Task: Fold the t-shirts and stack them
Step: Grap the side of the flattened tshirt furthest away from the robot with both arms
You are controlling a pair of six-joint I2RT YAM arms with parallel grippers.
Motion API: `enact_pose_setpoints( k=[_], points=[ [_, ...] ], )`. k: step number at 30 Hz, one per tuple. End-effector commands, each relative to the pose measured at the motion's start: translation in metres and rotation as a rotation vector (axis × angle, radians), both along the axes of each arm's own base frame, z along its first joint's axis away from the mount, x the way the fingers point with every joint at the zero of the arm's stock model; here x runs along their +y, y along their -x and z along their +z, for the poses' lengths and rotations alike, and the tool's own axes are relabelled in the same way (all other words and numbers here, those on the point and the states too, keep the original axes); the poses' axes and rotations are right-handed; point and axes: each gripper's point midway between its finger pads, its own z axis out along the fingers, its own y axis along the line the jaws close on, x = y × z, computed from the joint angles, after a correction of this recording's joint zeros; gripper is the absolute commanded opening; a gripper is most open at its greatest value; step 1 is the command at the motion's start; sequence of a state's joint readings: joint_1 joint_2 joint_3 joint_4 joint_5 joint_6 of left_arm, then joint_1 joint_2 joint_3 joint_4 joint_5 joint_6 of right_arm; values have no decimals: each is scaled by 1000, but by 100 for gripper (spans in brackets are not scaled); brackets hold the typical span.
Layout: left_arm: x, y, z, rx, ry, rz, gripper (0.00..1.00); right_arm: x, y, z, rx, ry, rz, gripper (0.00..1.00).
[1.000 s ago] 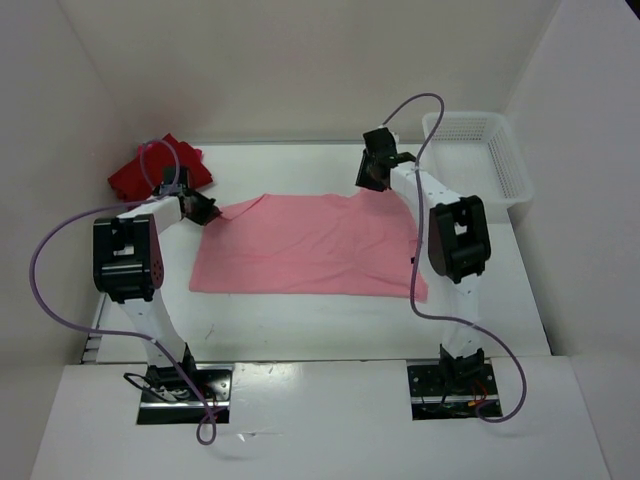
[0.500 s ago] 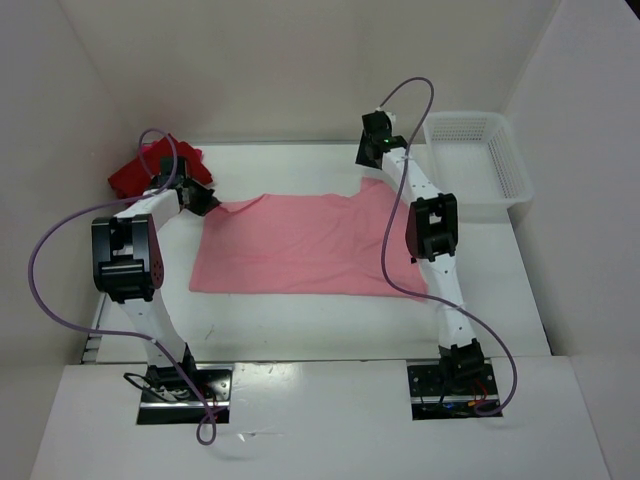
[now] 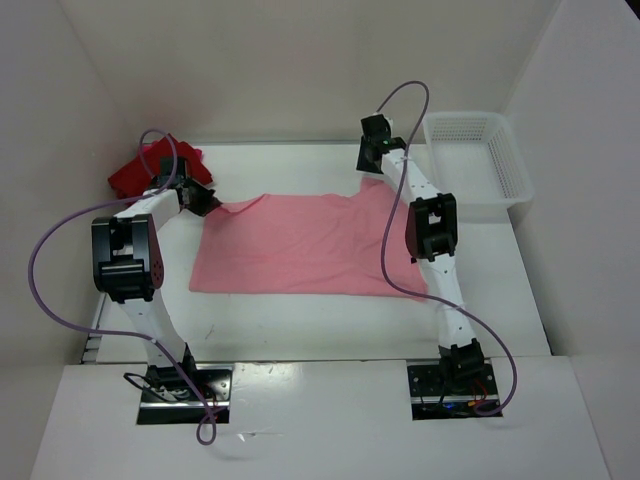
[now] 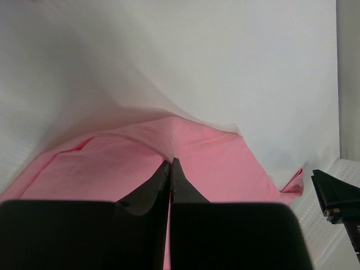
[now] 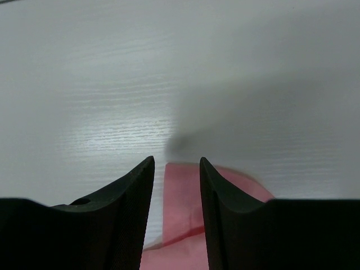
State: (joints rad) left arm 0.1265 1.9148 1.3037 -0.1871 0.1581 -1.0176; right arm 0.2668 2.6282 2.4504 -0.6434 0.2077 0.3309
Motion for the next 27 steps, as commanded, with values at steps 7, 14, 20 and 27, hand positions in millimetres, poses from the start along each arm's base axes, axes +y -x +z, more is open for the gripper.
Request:
enact_pose_setpoints(
  k=[7,14,20,27],
  points=[
    [0,-8,6,-33,-6,-20,0,9,20,-34,90,26,41,42],
    [-2,-9,8,-43,-1,-26,0,8,18,-35,85,32,35,39],
    [-2,-10,8,-42,5,-19,0,8,13,-42,86,41,28,28],
    [-3,-9,9,-42,12,-25,0,11,4,-27,56,26,21,4]
  ],
)
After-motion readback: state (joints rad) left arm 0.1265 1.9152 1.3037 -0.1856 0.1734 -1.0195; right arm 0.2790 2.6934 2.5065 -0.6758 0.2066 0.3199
